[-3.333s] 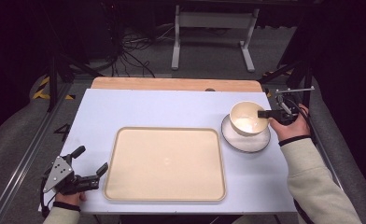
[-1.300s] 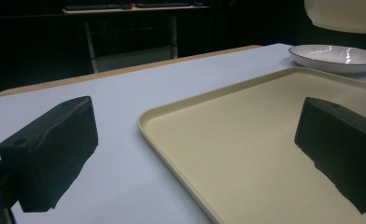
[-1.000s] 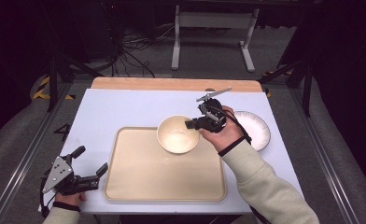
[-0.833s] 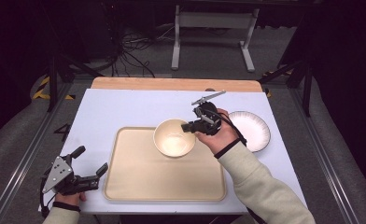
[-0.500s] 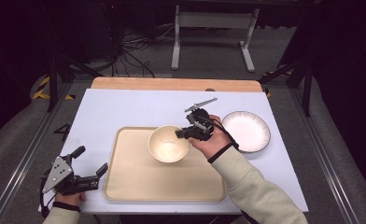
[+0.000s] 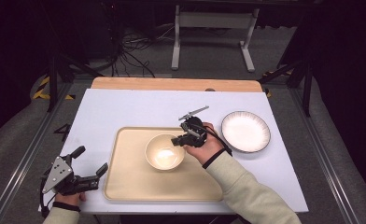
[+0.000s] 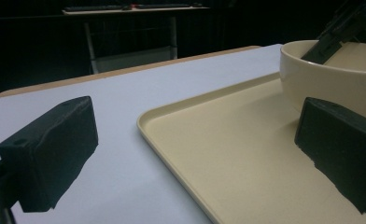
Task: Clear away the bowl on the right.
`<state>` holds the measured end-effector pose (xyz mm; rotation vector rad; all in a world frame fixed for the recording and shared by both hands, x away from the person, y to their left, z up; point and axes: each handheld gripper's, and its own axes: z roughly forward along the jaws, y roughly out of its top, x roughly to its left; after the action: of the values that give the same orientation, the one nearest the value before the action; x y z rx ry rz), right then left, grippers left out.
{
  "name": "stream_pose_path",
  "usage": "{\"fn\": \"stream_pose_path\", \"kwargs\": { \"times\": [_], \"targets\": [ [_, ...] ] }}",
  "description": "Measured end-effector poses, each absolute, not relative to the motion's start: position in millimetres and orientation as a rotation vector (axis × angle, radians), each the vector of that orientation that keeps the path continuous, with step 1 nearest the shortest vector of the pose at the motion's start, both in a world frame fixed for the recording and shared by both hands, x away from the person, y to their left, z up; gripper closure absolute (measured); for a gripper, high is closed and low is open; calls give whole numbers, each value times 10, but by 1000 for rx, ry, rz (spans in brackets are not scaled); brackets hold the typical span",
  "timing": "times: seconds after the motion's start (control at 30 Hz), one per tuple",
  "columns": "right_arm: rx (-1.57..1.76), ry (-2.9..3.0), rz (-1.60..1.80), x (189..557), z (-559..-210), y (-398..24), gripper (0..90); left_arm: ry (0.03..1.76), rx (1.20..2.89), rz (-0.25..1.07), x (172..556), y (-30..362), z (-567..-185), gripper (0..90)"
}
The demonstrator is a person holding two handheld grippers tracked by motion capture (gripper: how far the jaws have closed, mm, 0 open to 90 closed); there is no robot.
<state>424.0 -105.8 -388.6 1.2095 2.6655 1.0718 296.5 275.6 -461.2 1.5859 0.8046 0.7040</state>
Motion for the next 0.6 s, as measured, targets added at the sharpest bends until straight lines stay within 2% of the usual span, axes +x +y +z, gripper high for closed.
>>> {"fn": "stream_pose_path", "kwargs": {
  "times": [0.6],
  "targets": [
    [1217, 2687, 1045, 4241, -4084, -1013, 823, 802, 1588, 706, 2965, 2756, -4612, 2]
  ]
}}
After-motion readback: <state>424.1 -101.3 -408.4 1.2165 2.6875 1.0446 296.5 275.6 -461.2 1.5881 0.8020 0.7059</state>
